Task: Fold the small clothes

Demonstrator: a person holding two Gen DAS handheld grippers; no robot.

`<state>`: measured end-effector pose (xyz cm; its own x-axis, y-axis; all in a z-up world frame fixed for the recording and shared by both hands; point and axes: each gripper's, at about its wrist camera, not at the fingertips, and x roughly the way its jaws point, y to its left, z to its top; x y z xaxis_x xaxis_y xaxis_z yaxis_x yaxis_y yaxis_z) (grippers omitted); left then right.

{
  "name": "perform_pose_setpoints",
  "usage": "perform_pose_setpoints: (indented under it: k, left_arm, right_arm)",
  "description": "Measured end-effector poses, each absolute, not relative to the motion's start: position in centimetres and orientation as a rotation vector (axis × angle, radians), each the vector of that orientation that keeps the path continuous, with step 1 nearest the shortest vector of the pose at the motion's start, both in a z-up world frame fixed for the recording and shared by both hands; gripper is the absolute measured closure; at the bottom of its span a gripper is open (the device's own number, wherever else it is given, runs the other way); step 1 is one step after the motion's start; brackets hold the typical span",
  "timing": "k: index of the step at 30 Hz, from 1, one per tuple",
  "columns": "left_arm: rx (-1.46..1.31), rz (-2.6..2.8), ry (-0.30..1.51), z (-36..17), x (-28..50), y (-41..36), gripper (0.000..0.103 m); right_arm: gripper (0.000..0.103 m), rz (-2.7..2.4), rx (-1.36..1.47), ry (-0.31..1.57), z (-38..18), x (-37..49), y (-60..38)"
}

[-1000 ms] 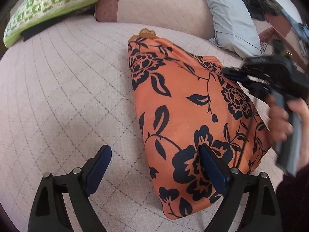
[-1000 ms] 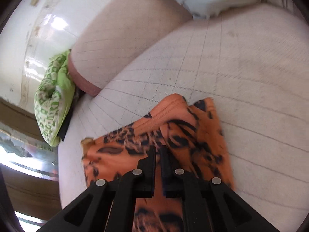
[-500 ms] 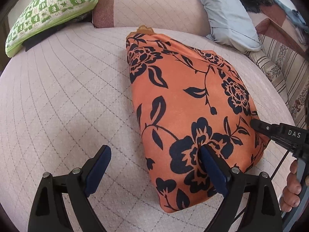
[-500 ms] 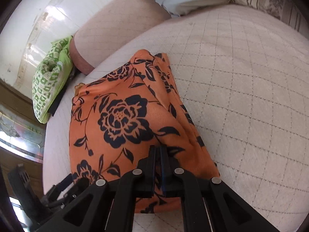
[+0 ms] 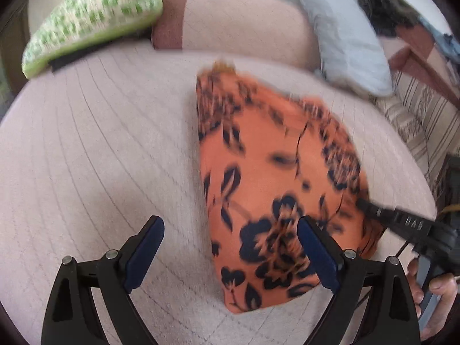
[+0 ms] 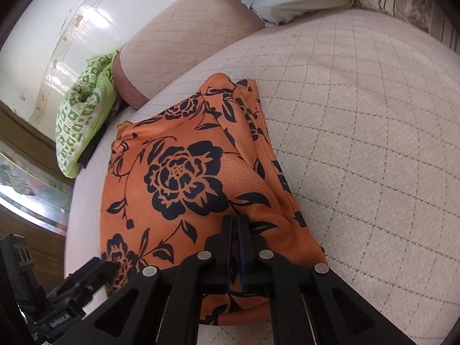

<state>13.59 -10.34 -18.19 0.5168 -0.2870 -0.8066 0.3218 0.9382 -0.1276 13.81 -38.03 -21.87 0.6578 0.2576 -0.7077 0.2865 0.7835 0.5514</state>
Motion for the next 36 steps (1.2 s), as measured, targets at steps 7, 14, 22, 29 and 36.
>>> perform_pose_setpoints:
  k: [7,14,22,29,36]
  left_arm:
    - [0.195,-0.241,0.965,-21.3,15.0,-10.8,0.002]
    - [0.177,-0.251,0.953,-20.0,15.2,-10.5,0.003]
    - [0.185,-0.264,0.956,-20.3,15.5,-10.5,0.003]
    - [0.191,-0.258,0.951,-20.6,15.7,-10.8,0.003]
    - [0.202,-0.255,0.937,-20.7,15.5,-10.9,0.002]
  right_arm:
    - [0.097,0.008,0.731,0.902,-20.5,13.8,-38.3]
    - [0.097,-0.007,0.61,0.796,-17.2,14.4,-36.0]
    - [0.097,0.042,0.575,0.76,-16.9,18.8,-33.1]
    - [0.096,0.065,0.631,0.895,-20.5,20.7,-33.7]
    - [0.097,0.067,0.617,0.9,-20.4,20.2,-33.6]
